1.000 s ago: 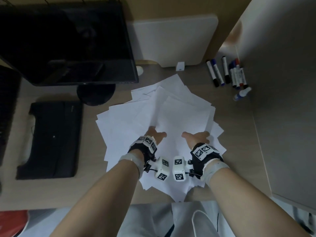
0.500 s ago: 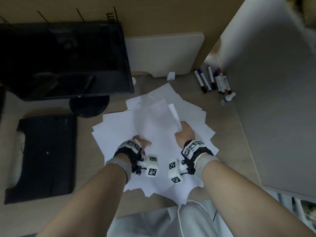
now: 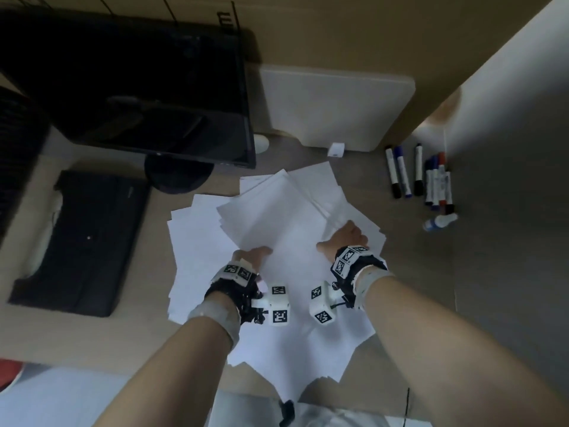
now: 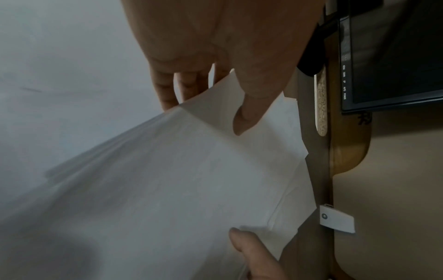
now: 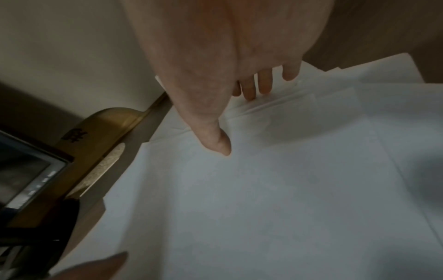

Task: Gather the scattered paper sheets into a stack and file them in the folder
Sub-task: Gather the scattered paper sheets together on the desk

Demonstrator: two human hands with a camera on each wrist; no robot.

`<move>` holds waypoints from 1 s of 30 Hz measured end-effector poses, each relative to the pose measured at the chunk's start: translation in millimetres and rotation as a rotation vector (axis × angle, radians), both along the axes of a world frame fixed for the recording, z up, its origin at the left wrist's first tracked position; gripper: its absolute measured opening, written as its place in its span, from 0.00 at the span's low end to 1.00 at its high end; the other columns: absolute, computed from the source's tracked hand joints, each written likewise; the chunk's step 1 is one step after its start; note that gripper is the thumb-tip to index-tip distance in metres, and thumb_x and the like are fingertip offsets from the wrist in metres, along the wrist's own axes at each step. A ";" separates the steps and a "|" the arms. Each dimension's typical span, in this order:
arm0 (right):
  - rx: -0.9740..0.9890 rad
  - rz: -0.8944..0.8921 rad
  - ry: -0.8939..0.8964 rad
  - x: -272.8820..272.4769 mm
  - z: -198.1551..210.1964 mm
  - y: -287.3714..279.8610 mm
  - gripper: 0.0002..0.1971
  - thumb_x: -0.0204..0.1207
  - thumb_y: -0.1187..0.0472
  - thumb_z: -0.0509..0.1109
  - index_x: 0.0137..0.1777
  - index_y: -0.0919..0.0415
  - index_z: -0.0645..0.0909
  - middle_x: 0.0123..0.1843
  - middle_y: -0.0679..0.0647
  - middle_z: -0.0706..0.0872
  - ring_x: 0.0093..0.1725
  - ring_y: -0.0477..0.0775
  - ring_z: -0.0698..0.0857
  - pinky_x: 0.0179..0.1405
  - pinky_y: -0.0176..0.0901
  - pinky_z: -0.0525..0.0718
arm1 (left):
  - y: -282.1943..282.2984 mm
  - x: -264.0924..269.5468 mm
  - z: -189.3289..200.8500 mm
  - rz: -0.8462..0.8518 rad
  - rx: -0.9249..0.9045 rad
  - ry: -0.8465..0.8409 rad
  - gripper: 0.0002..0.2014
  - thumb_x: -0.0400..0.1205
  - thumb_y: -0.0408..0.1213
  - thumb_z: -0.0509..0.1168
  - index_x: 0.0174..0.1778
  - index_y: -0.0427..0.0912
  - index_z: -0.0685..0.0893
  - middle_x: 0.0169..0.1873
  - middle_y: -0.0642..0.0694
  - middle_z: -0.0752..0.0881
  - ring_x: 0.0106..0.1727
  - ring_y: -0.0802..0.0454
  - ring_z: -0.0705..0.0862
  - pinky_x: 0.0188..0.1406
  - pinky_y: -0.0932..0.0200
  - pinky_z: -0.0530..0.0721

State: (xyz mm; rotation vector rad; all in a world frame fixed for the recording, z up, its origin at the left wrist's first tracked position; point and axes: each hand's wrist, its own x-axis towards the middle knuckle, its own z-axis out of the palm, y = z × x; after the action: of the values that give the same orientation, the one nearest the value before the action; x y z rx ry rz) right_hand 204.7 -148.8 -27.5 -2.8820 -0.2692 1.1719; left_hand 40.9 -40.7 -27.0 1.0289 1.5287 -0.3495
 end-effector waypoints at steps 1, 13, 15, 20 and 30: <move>-0.006 0.023 -0.002 3.1 -2.1 -1.2 0.47 0.66 0.47 0.75 0.81 0.60 0.55 0.79 0.59 0.65 0.77 0.64 0.65 0.75 0.60 0.67 | 0.1 2.1 -3.5 0.123 -0.011 -0.005 0.30 0.64 0.42 0.77 0.63 0.40 0.83 0.54 0.40 0.88 0.50 0.42 0.87 0.54 0.50 0.87; 0.260 -0.053 0.153 21.0 6.4 -4.7 0.24 0.72 0.54 0.72 0.68 0.60 0.76 0.60 0.55 0.84 0.62 0.62 0.83 0.59 0.48 0.81 | -7.6 37.5 7.8 0.186 0.015 -0.040 0.29 0.74 0.37 0.73 0.70 0.36 0.74 0.57 0.39 0.84 0.50 0.41 0.82 0.52 0.47 0.84; 0.348 -0.050 0.194 23.9 13.7 -7.4 0.13 0.73 0.62 0.73 0.57 0.61 0.83 0.50 0.53 0.86 0.56 0.60 0.86 0.49 0.42 0.81 | -8.3 36.1 3.1 0.087 0.060 0.023 0.36 0.70 0.43 0.73 0.73 0.38 0.70 0.64 0.37 0.81 0.61 0.36 0.82 0.66 0.38 0.80; 0.519 -0.195 0.133 28.3 38.1 -21.1 0.07 0.75 0.65 0.70 0.52 0.58 0.84 0.46 0.51 0.85 0.51 0.58 0.85 0.49 0.41 0.80 | -4.7 29.8 29.9 -0.189 0.192 0.327 0.40 0.75 0.51 0.67 0.81 0.47 0.57 0.77 0.38 0.64 0.74 0.32 0.70 0.72 0.38 0.68; 0.811 -0.465 0.070 51.1 91.2 -56.0 0.18 0.78 0.68 0.72 0.67 0.71 0.79 0.61 0.58 0.85 0.57 0.54 0.82 0.53 0.40 0.75 | -9.0 49.2 37.4 -0.134 0.286 -0.123 0.34 0.63 0.41 0.69 0.69 0.45 0.77 0.61 0.45 0.81 0.59 0.40 0.79 0.60 0.50 0.78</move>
State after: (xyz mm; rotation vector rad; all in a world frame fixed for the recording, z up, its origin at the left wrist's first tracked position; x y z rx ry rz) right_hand 255.9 -204.9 63.7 -2.0377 -0.0409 0.8138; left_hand 90.1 -49.7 10.5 1.3563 1.4285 -0.1581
